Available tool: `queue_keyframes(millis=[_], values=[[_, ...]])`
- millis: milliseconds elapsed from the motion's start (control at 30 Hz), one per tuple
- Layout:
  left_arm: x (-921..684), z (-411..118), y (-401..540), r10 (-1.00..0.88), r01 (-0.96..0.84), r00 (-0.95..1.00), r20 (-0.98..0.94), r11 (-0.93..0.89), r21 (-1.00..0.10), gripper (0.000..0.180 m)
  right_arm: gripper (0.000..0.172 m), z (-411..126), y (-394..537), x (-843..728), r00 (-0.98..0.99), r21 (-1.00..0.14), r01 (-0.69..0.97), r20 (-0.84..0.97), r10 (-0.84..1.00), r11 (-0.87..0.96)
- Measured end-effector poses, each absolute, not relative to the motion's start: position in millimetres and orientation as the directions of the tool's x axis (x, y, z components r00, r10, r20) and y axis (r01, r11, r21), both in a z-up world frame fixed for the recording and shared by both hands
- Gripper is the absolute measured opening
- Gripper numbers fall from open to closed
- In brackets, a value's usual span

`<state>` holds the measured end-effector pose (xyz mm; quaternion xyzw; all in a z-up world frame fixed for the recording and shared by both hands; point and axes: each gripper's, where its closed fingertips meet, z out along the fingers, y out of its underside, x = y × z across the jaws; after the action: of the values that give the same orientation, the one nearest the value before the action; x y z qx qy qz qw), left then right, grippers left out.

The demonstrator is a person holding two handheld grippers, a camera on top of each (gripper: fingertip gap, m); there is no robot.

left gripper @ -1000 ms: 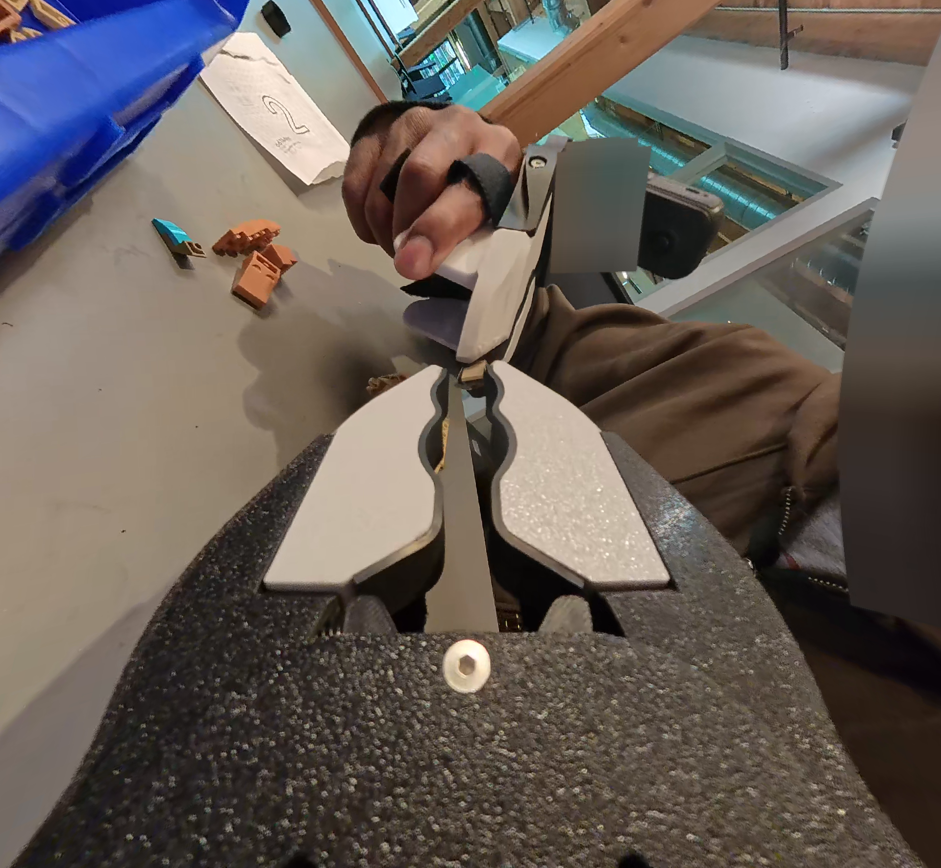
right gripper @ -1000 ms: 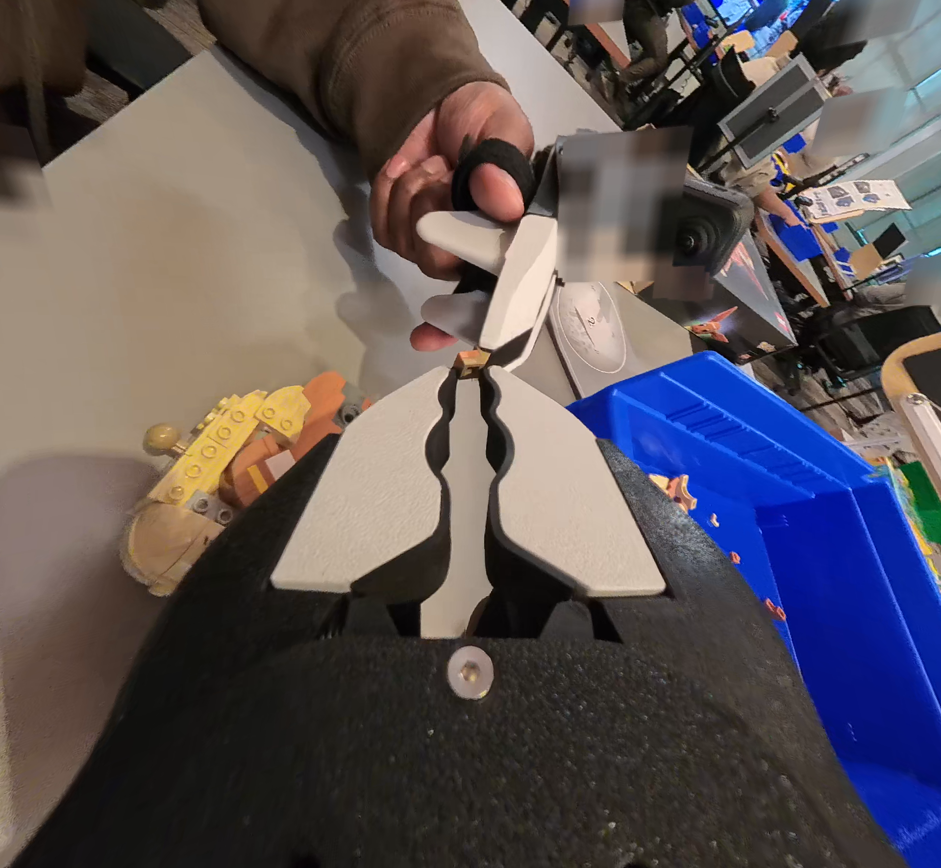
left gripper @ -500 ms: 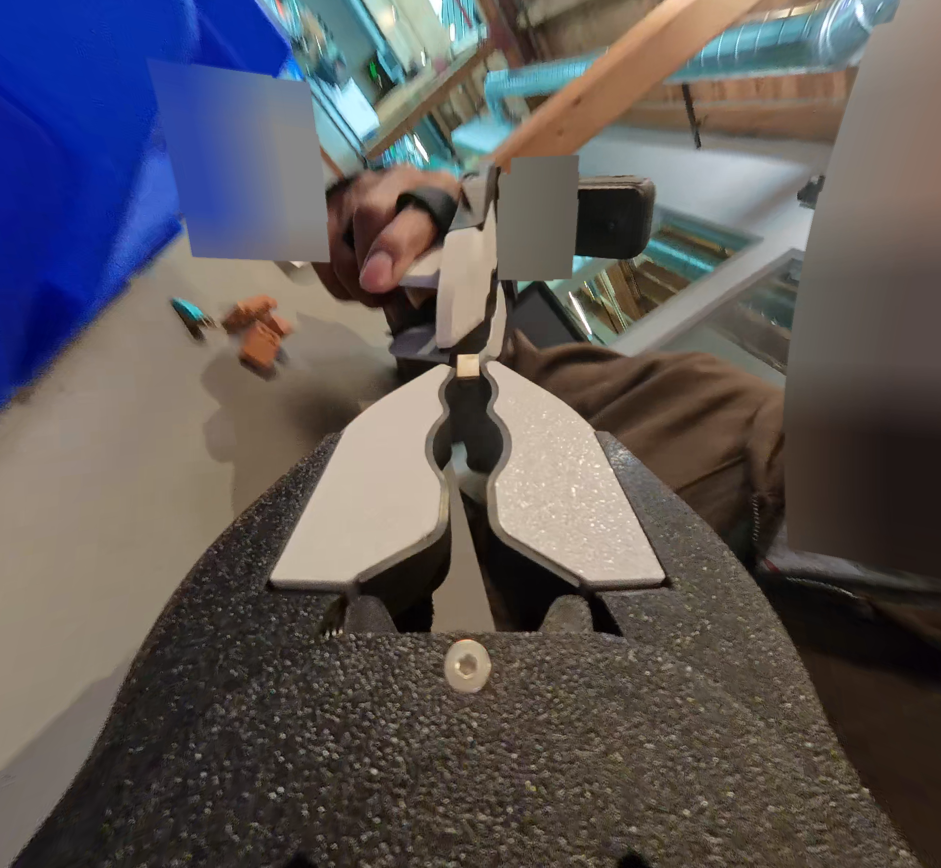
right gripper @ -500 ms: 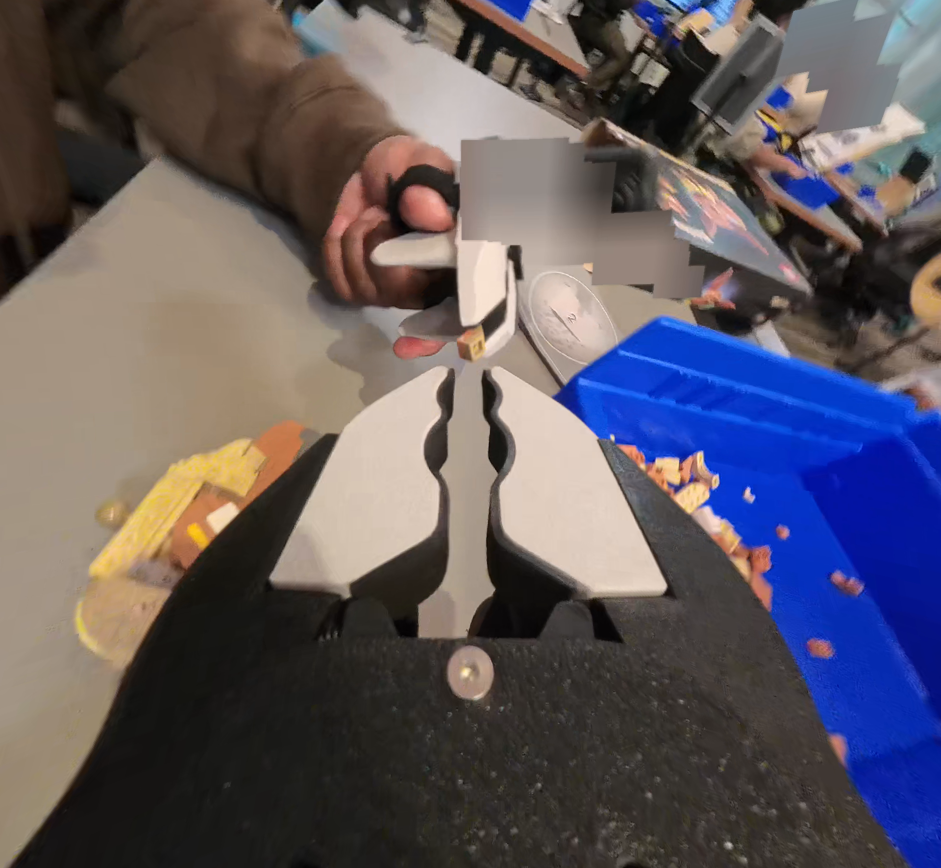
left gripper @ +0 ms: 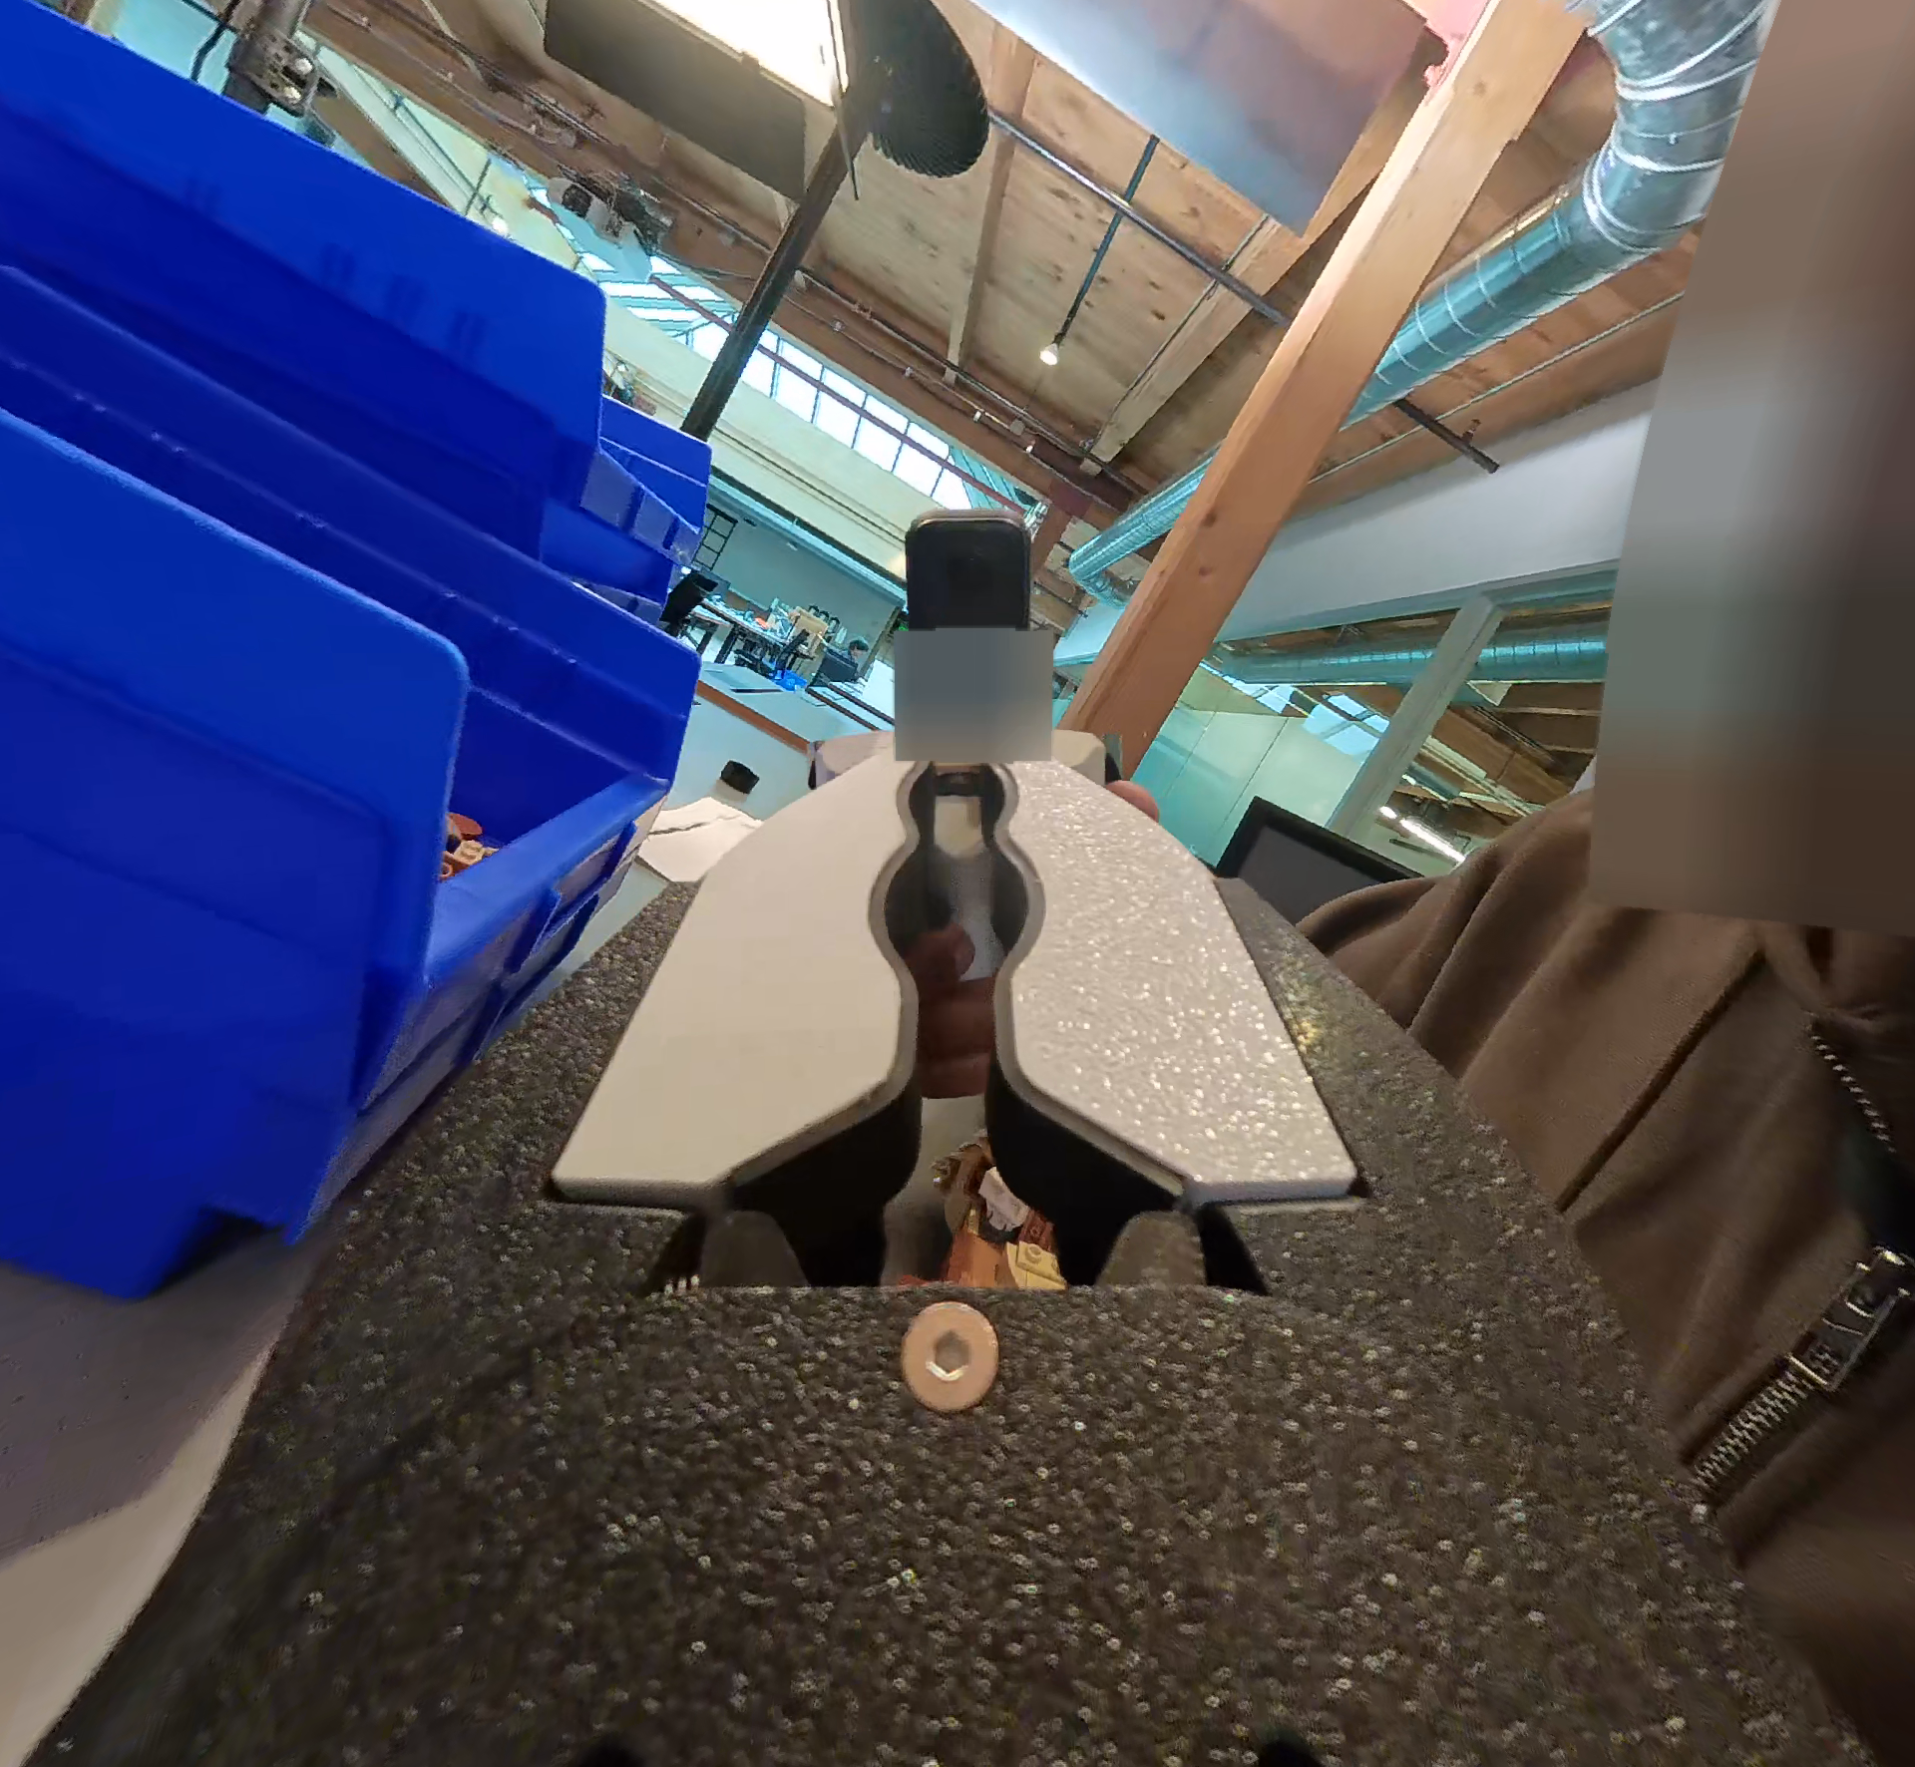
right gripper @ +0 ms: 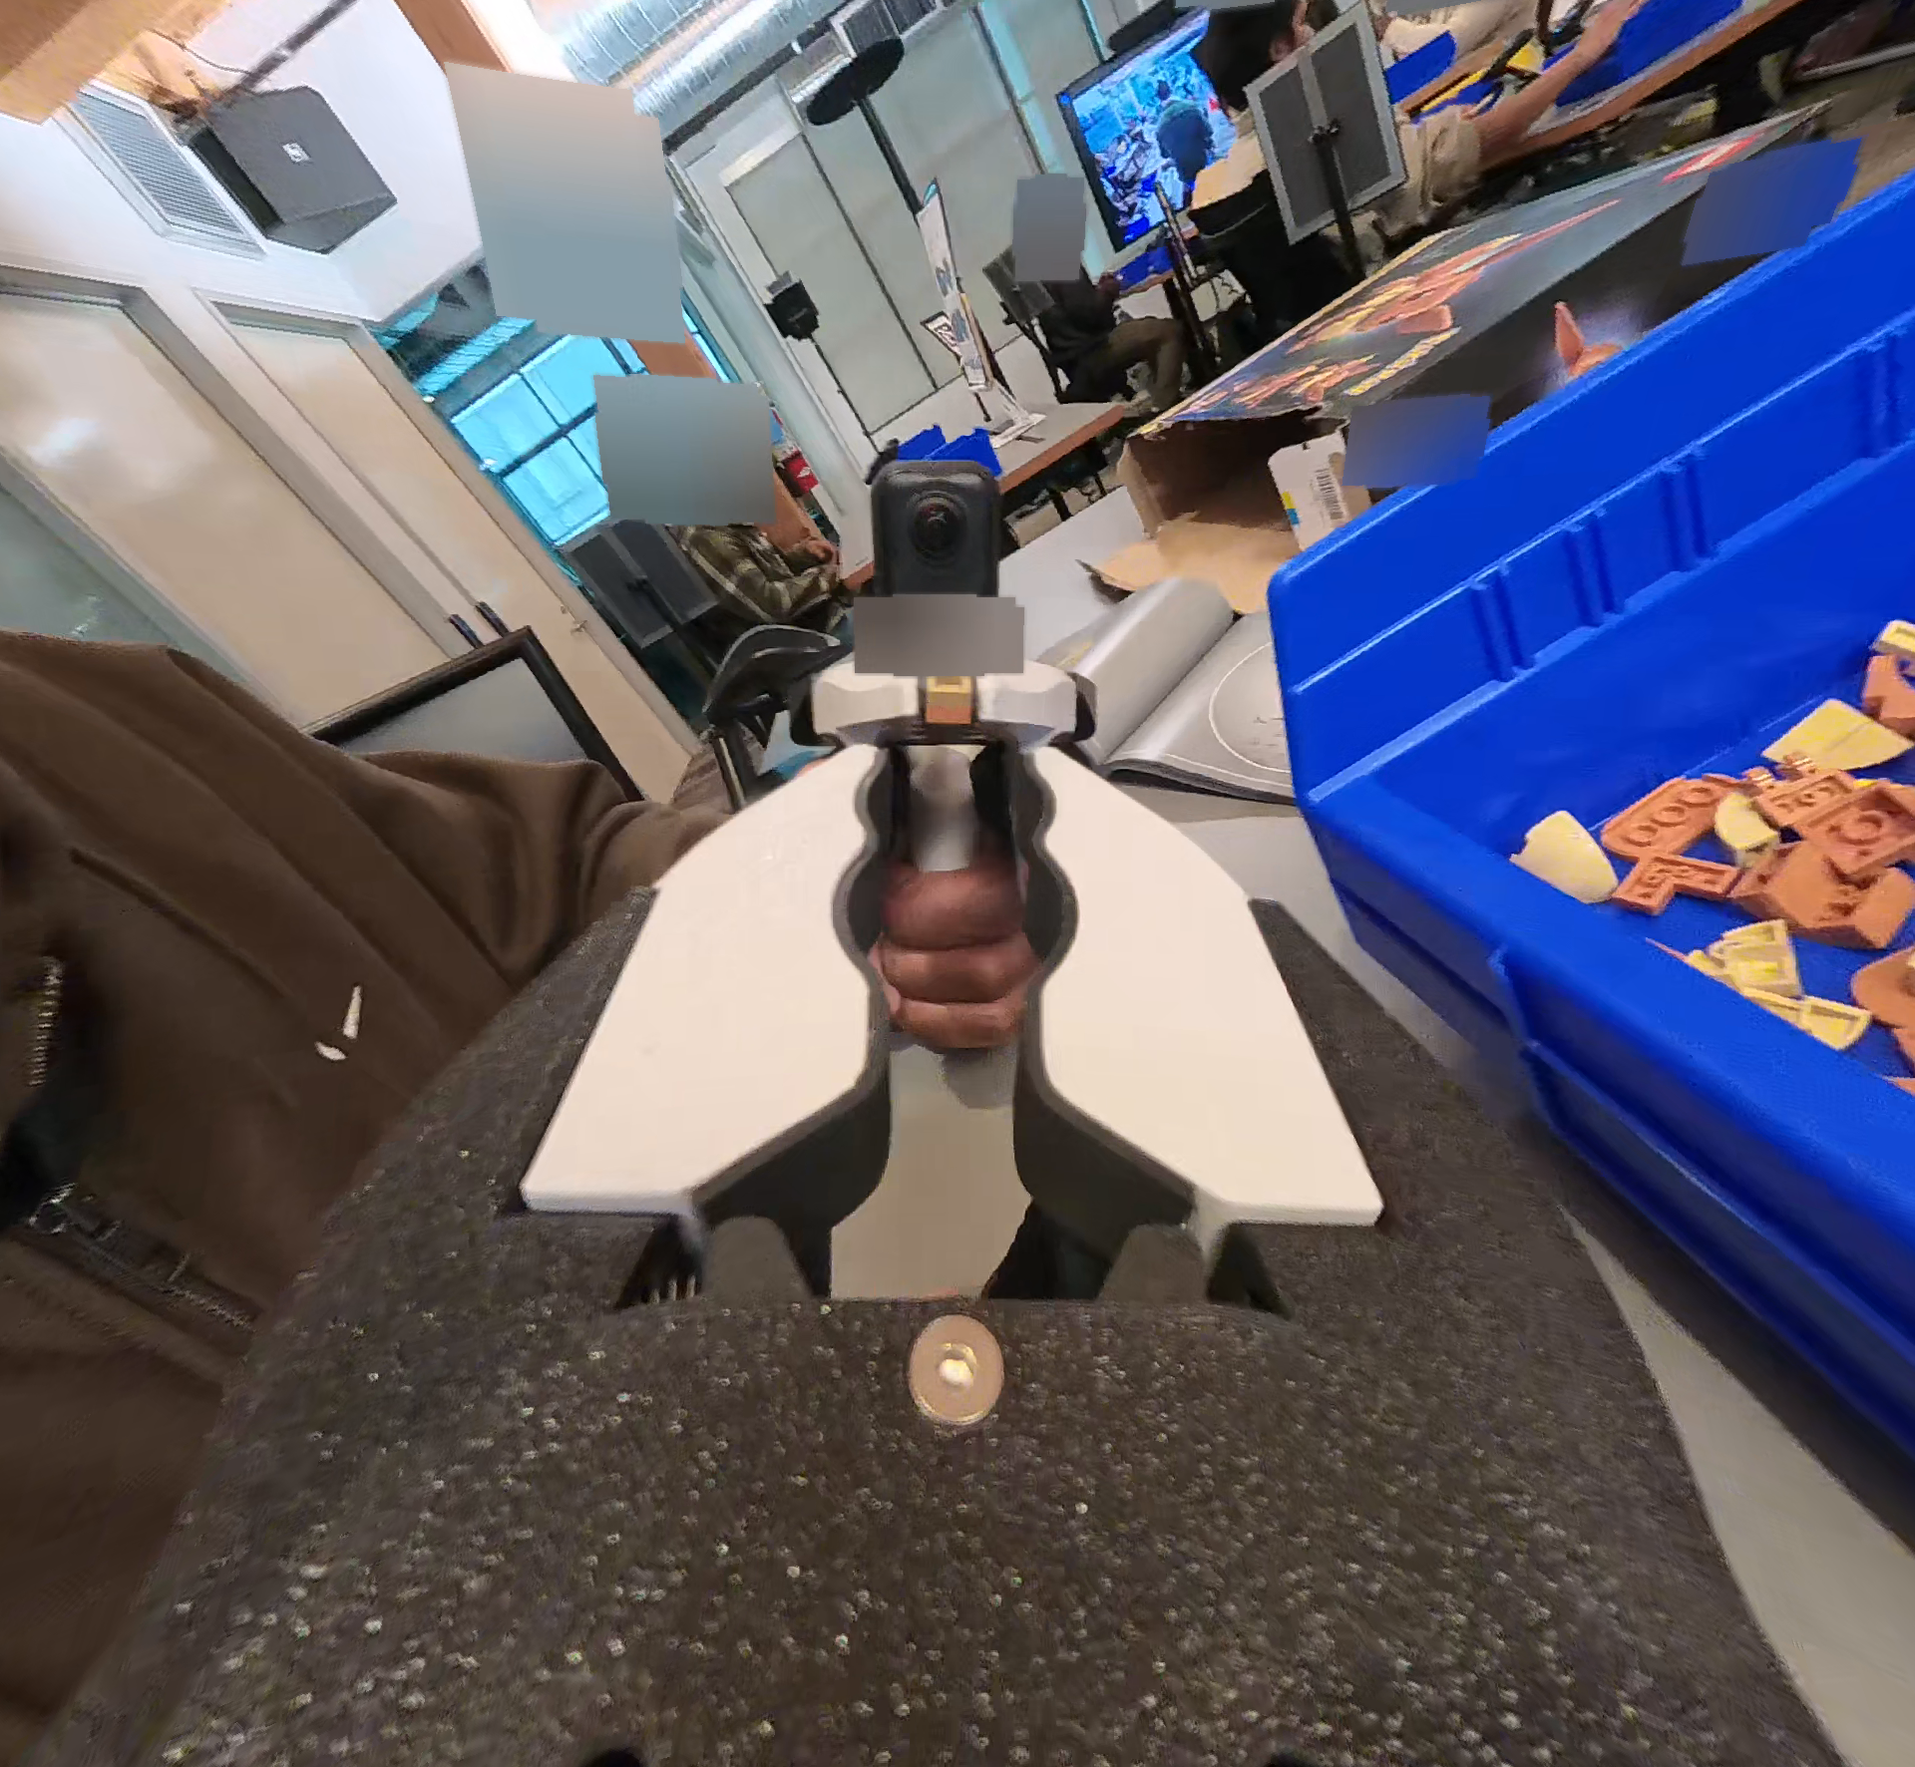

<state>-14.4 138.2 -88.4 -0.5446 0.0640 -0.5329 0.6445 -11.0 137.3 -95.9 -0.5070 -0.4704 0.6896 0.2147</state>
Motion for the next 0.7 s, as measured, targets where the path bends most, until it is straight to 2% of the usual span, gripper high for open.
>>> queue_keyframes(millis=[400,700], values=[[-0.6,-94.6,136.8,-0.767,0.552,0.456,0.452,-0.154,-0.819,0.008,0.009,-94.0,131.9,-8.9,-0.433,-0.851,0.171,-0.517,0.738,-0.496],[-3.2,-91.5,136.3,-0.761,0.582,0.453,0.464,-0.142,-0.801,0.008,0.011,-94.3,131.9,-7.0,-0.441,-0.853,0.167,-0.513,0.737,-0.494]])
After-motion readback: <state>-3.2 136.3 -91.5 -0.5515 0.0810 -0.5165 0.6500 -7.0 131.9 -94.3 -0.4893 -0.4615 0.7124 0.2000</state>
